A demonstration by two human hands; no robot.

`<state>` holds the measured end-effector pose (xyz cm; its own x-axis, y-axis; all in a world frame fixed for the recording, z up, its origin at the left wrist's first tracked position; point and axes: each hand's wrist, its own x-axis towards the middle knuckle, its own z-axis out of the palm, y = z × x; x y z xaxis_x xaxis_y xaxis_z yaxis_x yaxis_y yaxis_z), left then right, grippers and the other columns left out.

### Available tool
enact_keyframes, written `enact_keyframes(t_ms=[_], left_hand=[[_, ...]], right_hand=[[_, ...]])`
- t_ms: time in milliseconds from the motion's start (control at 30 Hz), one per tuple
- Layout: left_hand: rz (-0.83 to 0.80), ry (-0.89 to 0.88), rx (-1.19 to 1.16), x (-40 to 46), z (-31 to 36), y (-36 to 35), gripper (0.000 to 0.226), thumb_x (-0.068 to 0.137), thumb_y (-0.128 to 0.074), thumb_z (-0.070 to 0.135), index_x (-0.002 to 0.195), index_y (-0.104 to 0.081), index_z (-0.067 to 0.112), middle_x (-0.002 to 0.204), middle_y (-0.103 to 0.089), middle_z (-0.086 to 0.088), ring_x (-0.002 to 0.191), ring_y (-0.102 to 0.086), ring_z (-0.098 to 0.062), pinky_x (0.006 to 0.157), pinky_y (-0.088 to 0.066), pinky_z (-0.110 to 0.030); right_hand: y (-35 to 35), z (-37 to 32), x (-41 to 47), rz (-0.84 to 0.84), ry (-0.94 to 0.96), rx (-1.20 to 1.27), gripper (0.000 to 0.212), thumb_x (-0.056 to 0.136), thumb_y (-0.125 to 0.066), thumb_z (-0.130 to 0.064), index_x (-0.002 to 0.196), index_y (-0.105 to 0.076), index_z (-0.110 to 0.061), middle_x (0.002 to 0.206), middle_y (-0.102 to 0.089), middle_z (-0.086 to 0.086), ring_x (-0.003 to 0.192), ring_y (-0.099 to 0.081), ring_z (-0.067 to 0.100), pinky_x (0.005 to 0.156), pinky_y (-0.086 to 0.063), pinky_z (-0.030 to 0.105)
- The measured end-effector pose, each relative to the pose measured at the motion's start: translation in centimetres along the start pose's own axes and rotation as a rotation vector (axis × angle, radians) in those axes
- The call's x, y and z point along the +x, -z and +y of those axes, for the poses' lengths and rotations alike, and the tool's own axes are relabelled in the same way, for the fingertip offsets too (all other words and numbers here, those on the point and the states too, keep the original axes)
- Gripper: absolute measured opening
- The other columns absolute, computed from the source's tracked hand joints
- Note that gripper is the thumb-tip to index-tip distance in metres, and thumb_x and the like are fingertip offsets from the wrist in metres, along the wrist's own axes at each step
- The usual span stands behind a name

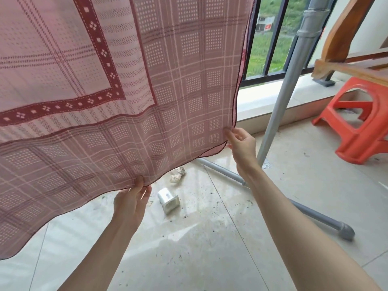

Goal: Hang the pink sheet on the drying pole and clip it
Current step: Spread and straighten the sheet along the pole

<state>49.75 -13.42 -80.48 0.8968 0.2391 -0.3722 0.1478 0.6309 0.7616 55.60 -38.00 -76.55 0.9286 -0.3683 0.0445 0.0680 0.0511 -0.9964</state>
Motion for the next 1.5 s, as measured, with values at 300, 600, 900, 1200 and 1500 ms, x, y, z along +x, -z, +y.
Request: enact_keyframes(t_ms=[300, 600, 900, 1200, 1500], left_hand=[[0.006, 0.027, -0.063, 0.9, 0.1, -0.2, 0.022, 0.086, -0.057, 0.004, 0.071, -0.066, 0.016, 0.061, -0.067, 0.009, 0.070, -0.062, -0.005, 0.076, -0.046, -0.027], [-0.052, 0.050, -0.152, 2.0, -0.1, -1.3, 0.013, 0.089, -0.053, 0.003, 0.093, -0.056, 0.015, 0.075, -0.070, 0.009, 0.087, -0.060, -0.006, 0.093, -0.044, -0.031], [-0.273, 0.091, -0.176, 1.5, -0.4, -0.3, 0.028, 0.094, -0.043, 0.029, 0.120, -0.052, 0.024, 0.116, -0.061, 0.011, 0.112, -0.055, -0.009, 0.095, -0.040, -0.034], [-0.047, 0.022, -0.086, 2.2, -1.4, -0.5, 0.007, 0.091, -0.053, 0.021, 0.087, -0.058, 0.022, 0.074, -0.071, 0.017, 0.091, -0.058, -0.006, 0.078, -0.044, -0.026], [0.077, 0.142, 0.216, 0.5, 0.1, -0.7, 0.013, 0.087, -0.061, 0.029, 0.087, -0.057, 0.016, 0.095, -0.063, 0.001, 0.101, -0.057, -0.018, 0.087, -0.044, -0.033]], right_hand=[[1.1, 2.7, -0.2, 0.086, -0.157, 0.187, 0.013, 0.084, -0.067, -0.021, 0.077, -0.058, -0.014, 0.082, -0.064, 0.002, 0.078, -0.058, 0.014, 0.073, -0.046, 0.026], [2.6, 3.1, -1.7, 0.158, -0.239, 0.667, 0.013, 0.082, -0.063, 0.001, 0.078, -0.052, -0.005, 0.073, -0.065, 0.009, 0.074, -0.063, 0.018, 0.083, -0.053, 0.030], [4.5, 3.3, -1.7, 0.018, -0.174, 0.702, 0.031, 0.080, -0.062, -0.010, 0.109, -0.052, -0.005, 0.096, -0.066, 0.010, 0.093, -0.063, 0.020, 0.083, -0.054, 0.026], [4.8, 3.9, -1.2, 0.087, -0.186, 0.472, 0.011, 0.081, -0.063, -0.021, 0.075, -0.067, -0.012, 0.067, -0.059, -0.003, 0.063, -0.048, 0.008, 0.063, -0.045, 0.015], [3.8, 1.8, -2.3, 0.010, -0.363, 0.034, 0.026, 0.090, -0.055, -0.036, 0.079, -0.057, -0.013, 0.087, -0.059, 0.006, 0.081, -0.055, 0.017, 0.075, -0.047, 0.031]])
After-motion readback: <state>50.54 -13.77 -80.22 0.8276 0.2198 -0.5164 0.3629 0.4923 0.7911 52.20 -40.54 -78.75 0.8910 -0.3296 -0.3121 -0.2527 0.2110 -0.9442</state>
